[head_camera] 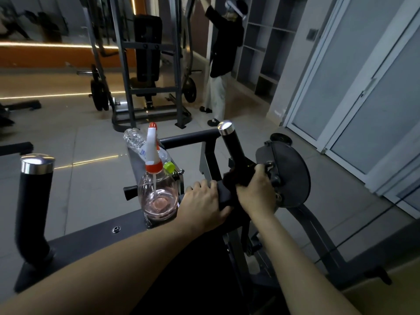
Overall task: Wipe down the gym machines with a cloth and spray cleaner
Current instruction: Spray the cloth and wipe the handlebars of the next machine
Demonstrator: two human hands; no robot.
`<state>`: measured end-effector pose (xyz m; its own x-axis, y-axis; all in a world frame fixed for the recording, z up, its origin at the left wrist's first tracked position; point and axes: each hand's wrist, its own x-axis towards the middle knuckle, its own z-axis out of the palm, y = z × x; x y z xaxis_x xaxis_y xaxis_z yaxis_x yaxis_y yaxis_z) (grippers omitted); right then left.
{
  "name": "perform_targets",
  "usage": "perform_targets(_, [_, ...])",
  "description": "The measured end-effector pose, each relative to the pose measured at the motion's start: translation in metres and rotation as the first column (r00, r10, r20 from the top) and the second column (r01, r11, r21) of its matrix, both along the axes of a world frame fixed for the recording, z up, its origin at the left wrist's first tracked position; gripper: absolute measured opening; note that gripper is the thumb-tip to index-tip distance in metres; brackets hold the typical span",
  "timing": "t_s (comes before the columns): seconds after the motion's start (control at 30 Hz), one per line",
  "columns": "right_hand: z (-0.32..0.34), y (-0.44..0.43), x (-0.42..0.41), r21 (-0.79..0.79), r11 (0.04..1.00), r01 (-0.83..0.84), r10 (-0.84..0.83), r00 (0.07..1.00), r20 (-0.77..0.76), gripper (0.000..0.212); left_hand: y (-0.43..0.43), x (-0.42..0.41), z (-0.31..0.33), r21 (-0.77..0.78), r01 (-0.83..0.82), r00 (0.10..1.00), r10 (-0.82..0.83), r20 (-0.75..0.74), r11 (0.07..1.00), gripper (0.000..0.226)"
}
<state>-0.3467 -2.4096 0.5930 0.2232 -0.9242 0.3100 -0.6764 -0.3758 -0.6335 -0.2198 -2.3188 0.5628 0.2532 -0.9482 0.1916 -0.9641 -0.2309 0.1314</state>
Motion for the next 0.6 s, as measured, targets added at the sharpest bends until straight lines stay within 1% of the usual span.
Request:
perform_targets(0.03, [0.01,-0.001,-0.003,-0.029,0.999,-0.02,0.022,0.999,0.046,0.038,0.0,0.0,0.0,0.004,0.001,1.0,-0.001,-0.006,1.0,0.07])
perform_targets(0.07, [0.024,-0.003,-0.004,-0.067,0.996,-0.055,0.063,0.99,0.128,0.035,-0.001,0.0,0.0,0.005,0.004,1.0,-0.004,-0.001,1.0,0.071])
perform_targets(0.13, [0.056,-0.005,0.006,-0.106,0.983,-0.149,0.174,0.939,0.295,0.031,0.0,-0.001,-0.001,-0.005,0.003,1.0,-0.002,0.012,1.0,0.071])
perform_targets(0.17, [0.068,-0.007,0.015,-0.08,0.976,-0.201,0.216,0.896,0.388,0.03,-0.001,-0.001,-0.001,-0.006,0.002,1.0,-0.002,0.01,1.0,0.07])
perform_targets(0.2, [0.077,-0.008,0.024,-0.009,0.966,-0.257,0.23,0.846,0.482,0.027,-0.001,0.0,-0.001,-0.003,-0.001,1.0,0.001,0.007,1.0,0.07])
perform_targets(0.23, [0.081,-0.008,0.031,0.085,0.948,-0.308,0.204,0.787,0.582,0.02,-0.001,0.0,-0.001,0.001,-0.004,1.0,0.004,0.003,1.0,0.071])
perform_targets(0.27, [0.082,-0.009,0.034,0.162,0.931,-0.327,0.152,0.751,0.642,0.014,-0.001,0.0,-0.003,0.002,-0.002,1.0,0.002,-0.005,1.0,0.071])
perform_targets(0.3, [0.081,-0.01,0.034,0.218,0.924,-0.314,0.104,0.757,0.645,0.015,-0.001,0.0,-0.003,0.0,0.0,1.0,0.0,-0.013,1.0,0.072])
perform_targets(0.33, [0.076,-0.013,0.03,0.255,0.925,-0.283,0.082,0.802,0.592,0.018,-0.001,0.0,-0.004,-0.005,0.001,1.0,-0.001,-0.011,1.0,0.072])
perform_targets(0.37, [0.068,-0.017,0.024,0.258,0.936,-0.239,0.081,0.859,0.505,0.024,-0.002,0.0,-0.004,-0.013,-0.004,1.0,0.004,-0.004,1.0,0.072])
perform_targets(0.4, [0.058,-0.019,0.018,0.206,0.96,-0.188,0.094,0.914,0.395,0.028,-0.002,0.0,-0.005,-0.021,-0.004,1.0,0.004,0.004,1.0,0.072])
perform_targets(0.47, [0.039,-0.019,0.009,0.053,0.992,-0.114,0.104,0.981,0.166,0.028,-0.003,0.001,-0.005,-0.028,0.0,1.0,0.0,-0.002,1.0,0.072])
perform_targets(0.53, [0.021,-0.013,0.002,-0.049,0.997,-0.063,0.061,0.997,-0.049,0.029,-0.003,0.002,-0.005,-0.017,0.013,1.0,-0.014,-0.018,1.0,0.072])
perform_targets(0.6, [0.008,0.0,-0.006,-0.1,0.995,-0.014,-0.007,0.98,-0.201,0.033,-0.002,0.001,-0.004,-0.013,0.017,1.0,-0.017,-0.017,1.0,0.072])
